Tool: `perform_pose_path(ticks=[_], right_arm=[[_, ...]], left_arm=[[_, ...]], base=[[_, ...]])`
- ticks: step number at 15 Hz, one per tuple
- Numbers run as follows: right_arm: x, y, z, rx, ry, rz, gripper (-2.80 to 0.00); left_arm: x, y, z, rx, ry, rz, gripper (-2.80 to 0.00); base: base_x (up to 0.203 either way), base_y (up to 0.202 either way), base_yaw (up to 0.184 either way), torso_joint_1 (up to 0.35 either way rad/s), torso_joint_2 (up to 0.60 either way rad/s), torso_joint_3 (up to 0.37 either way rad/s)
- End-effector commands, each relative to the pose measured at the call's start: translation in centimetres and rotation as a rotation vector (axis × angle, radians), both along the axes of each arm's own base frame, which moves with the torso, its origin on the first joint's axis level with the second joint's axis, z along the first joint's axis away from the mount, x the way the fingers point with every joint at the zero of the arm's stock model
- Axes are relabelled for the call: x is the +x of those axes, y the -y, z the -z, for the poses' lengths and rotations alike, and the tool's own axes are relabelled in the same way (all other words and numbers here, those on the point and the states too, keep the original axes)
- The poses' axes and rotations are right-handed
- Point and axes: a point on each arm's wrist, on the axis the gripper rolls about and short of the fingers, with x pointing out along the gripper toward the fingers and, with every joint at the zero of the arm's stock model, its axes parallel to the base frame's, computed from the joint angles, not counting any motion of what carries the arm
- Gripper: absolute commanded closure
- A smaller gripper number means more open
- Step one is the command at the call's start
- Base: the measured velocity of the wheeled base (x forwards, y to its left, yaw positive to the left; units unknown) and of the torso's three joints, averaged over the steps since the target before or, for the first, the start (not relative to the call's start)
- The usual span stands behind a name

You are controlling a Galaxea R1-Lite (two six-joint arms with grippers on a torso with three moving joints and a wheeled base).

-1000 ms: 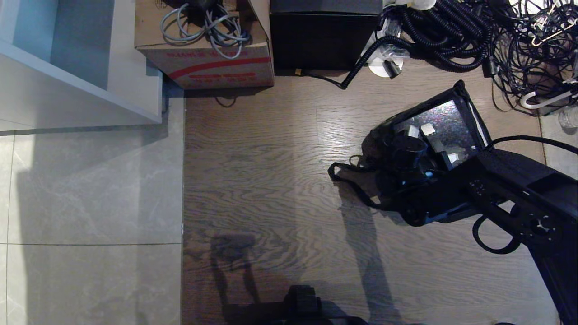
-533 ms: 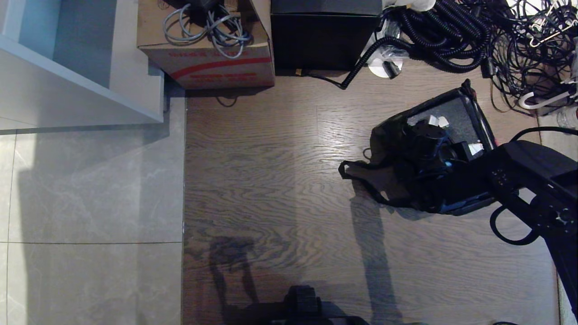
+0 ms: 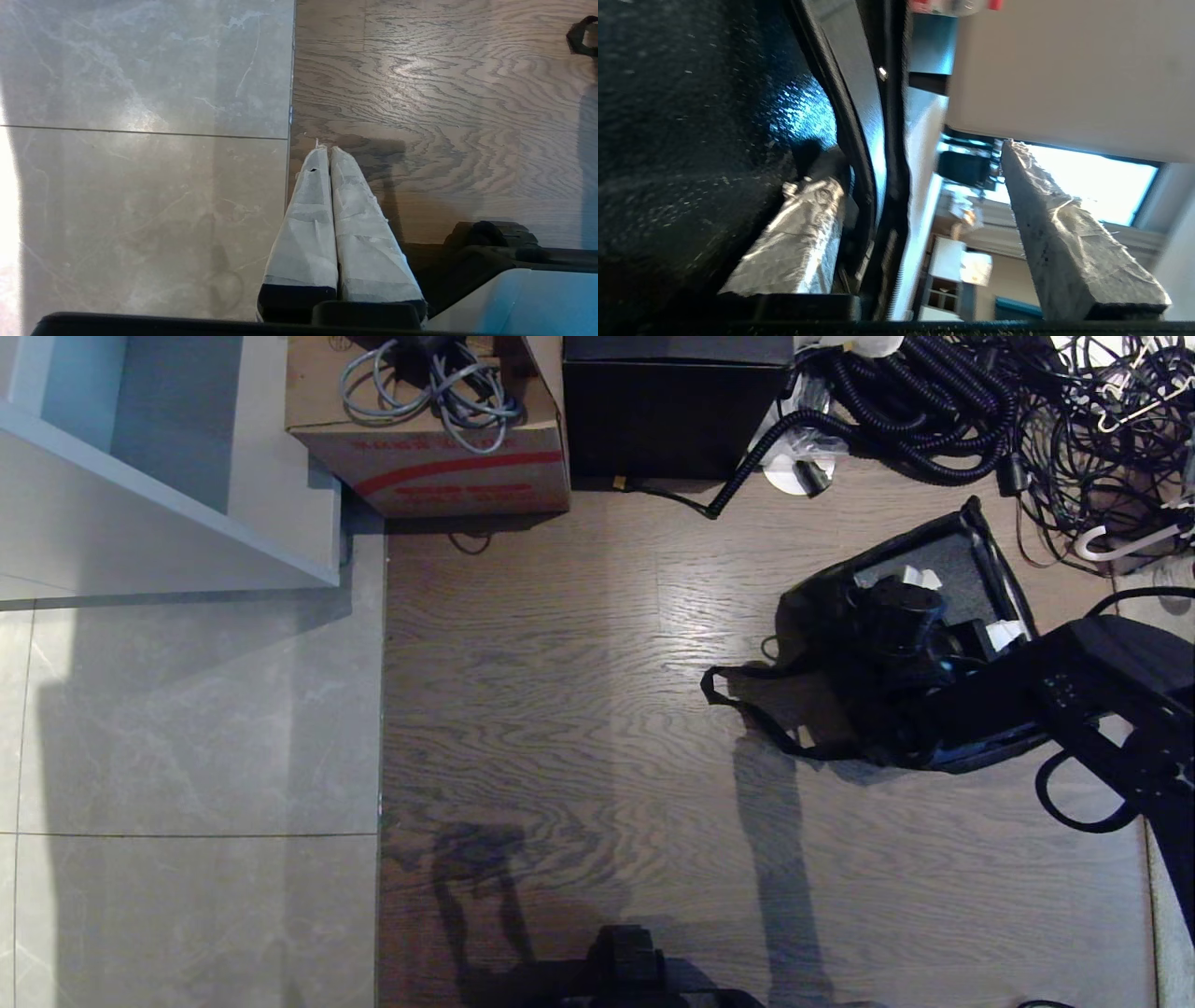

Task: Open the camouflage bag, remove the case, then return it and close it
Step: Lift the black box

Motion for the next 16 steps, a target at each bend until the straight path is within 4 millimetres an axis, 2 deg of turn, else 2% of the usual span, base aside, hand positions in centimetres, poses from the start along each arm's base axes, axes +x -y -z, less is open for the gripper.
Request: perform_pose_path(ticks=[1, 3, 6, 9, 16], right_arm=[[0.2, 2.2, -1.2, -0.002, -0.008, 0.062, -2.8], [0.6, 4.0, -1.9, 0.0, 0.001, 0.08, -2.8], [0.2, 4.1, -1.2, 0.005, -0.021, 0.057, -2.8], [0.1, 3.8, -1.4, 0.018, 0.014, 0.049, -2.8], [-0.2, 3.6, 0.6, 0.051, -0.007, 0.013, -2.8]], left_arm=[[0.0, 0.0, 0.0, 0.0, 0.0, -0.001, 0.0], [0.0, 0.0, 0.0, 0.0, 0.0, -0.001, 0.0], [0.0, 0.0, 0.0, 0.0, 0.0, -0.001, 0.0], [0.0, 0.0, 0.0, 0.0, 0.0, -0.001, 0.0], [0.0, 0.0, 0.0, 0.0, 0.0, -0.001, 0.0]], base=[[0.0, 0.0, 0.0, 0.0, 0.0, 0.0], [0.0, 0.0, 0.0, 0.0, 0.0, 0.0], [0.0, 0.0, 0.0, 0.0, 0.0, 0.0], [0.0, 0.0, 0.0, 0.0, 0.0, 0.0], [0.0, 0.0, 0.0, 0.0, 0.0, 0.0]])
